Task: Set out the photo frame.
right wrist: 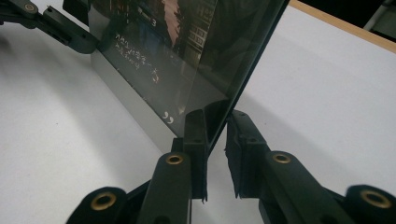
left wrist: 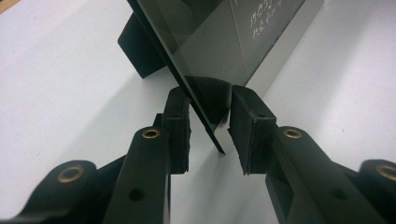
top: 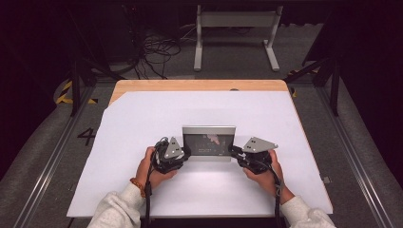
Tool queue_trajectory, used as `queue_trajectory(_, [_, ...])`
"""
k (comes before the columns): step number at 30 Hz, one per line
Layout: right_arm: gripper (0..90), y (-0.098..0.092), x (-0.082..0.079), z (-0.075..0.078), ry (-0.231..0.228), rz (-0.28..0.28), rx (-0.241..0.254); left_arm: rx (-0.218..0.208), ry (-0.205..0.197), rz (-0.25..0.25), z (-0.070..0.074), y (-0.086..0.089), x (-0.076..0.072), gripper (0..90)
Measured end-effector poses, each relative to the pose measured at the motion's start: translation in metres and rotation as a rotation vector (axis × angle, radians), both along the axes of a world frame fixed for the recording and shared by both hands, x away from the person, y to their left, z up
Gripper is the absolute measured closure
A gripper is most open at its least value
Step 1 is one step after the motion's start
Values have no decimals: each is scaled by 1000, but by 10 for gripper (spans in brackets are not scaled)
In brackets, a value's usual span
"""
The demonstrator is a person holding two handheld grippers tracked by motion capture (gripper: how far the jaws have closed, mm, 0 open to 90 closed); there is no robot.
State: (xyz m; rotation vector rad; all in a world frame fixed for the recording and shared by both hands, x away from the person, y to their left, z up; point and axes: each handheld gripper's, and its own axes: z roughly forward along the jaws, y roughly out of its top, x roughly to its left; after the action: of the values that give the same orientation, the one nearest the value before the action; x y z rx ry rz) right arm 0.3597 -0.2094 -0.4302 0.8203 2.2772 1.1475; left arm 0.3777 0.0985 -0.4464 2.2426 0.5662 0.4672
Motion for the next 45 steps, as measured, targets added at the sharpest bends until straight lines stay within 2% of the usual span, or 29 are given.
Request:
queue_trajectory(11, [791, -5, -2, 3, 1, 5, -1, -17, 5, -6, 4, 9, -3, 694])
queue_trajectory(30, [781, -11, -10, 5, -3, 19, -19, -8, 12, -11, 5, 17, -12, 680])
queue_trajectory(36, [763, -17, -13, 5, 0, 17, -24, -16, 15, -4, 5, 22, -15, 659])
queue_trajectory(45, [681, -23, -18, 5, -3, 15, -36, -22, 5, 0, 6, 31, -22, 609])
